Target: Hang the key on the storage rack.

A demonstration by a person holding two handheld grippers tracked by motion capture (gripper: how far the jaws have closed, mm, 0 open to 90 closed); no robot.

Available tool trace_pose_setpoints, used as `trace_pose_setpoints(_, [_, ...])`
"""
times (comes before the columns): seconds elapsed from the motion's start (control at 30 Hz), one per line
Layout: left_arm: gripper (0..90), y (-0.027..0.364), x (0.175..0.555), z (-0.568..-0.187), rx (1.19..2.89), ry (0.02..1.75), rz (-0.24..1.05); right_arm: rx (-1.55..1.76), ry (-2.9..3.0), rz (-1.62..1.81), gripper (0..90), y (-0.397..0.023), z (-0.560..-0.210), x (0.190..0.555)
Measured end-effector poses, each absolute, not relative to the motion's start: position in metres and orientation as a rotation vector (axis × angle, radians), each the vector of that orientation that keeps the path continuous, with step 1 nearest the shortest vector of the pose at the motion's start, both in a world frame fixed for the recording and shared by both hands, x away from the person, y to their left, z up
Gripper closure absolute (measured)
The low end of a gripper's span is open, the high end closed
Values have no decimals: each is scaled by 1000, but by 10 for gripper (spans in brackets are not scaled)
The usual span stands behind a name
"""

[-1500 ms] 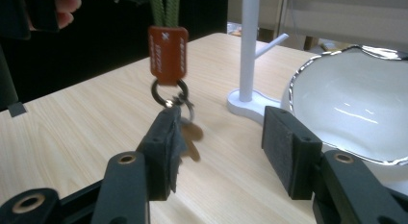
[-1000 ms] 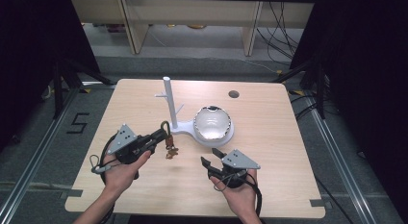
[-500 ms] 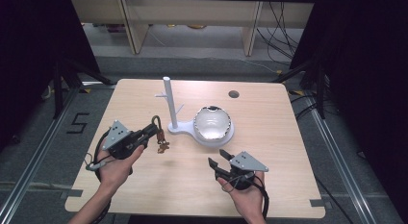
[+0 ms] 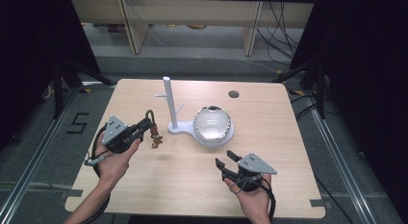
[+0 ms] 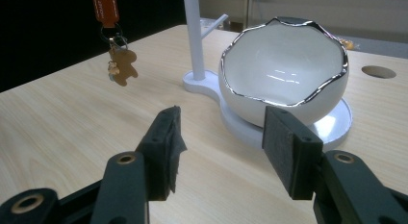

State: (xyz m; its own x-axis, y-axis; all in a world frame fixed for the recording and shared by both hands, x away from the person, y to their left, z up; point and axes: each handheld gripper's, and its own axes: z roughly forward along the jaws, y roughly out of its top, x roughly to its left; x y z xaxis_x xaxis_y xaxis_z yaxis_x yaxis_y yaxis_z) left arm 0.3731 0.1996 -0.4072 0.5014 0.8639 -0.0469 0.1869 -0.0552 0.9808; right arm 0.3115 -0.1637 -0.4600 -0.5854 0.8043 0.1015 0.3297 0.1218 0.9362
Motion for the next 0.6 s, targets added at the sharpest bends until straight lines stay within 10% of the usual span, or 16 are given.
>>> trace_pose_setpoints(0.6, [834, 201, 391, -406, 1547, 985, 793, 1129, 1970, 1422, 492, -185, -469, 307])
